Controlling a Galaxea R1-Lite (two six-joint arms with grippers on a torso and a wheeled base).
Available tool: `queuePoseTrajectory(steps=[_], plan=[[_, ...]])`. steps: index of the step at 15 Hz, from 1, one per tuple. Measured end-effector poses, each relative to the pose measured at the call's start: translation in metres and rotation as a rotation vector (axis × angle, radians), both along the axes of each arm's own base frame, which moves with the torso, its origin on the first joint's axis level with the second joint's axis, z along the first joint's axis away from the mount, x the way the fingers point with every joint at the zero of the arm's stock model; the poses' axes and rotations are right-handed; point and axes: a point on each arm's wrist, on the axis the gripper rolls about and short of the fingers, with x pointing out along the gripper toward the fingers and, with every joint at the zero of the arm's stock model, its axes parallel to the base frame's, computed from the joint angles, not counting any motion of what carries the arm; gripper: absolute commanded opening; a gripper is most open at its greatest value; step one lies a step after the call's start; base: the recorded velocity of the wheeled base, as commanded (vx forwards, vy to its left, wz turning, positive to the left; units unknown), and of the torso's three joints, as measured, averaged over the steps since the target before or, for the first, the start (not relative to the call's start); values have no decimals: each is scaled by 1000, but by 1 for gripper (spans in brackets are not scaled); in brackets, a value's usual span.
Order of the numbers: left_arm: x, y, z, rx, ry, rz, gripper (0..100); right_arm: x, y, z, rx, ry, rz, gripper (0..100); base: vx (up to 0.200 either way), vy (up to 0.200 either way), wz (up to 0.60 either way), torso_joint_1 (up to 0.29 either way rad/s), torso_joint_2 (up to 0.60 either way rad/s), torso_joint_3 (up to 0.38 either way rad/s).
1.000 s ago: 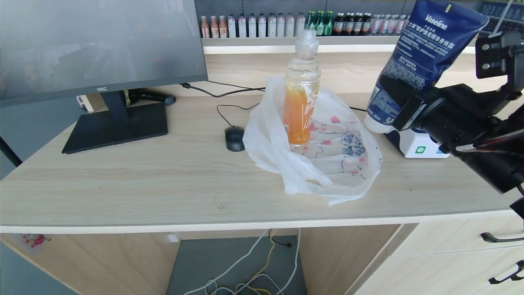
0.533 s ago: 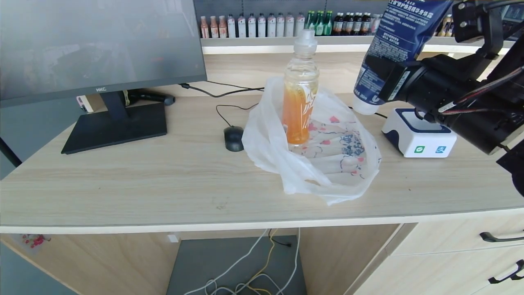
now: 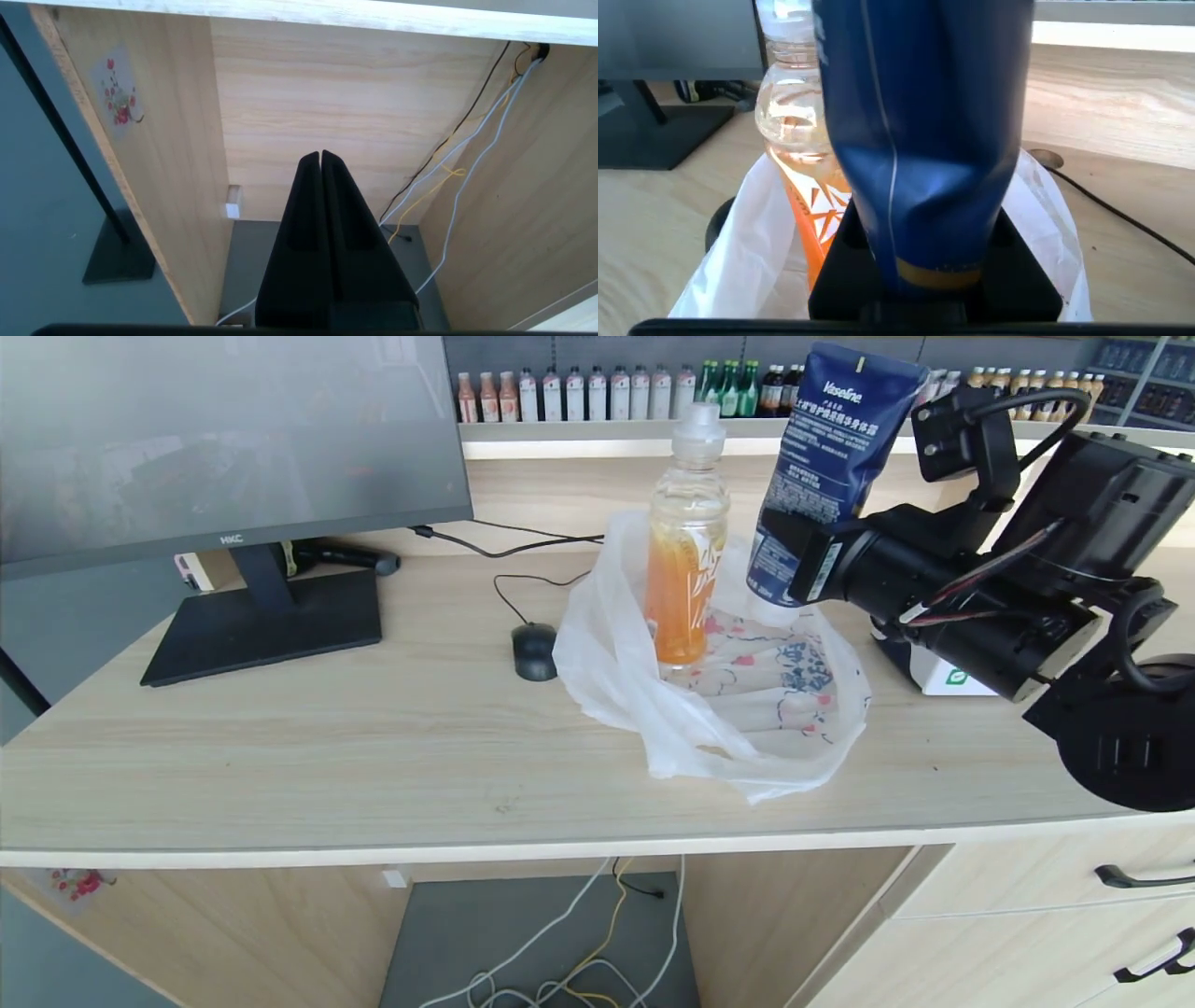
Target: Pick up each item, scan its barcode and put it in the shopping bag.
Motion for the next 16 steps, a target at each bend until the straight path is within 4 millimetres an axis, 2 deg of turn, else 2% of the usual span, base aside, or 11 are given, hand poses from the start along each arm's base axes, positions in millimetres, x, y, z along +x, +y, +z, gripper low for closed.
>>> queuePoseTrajectory(steps=[8, 16], plan=[[0, 0, 0, 0, 0, 0, 0, 24, 0, -25, -26, 60, -30, 0, 0, 0, 0, 0, 0, 0], [0, 0, 0, 0, 0, 0, 0, 49, -12, -43, -25, 82, -84, 0, 0, 0, 0, 0, 0, 0]])
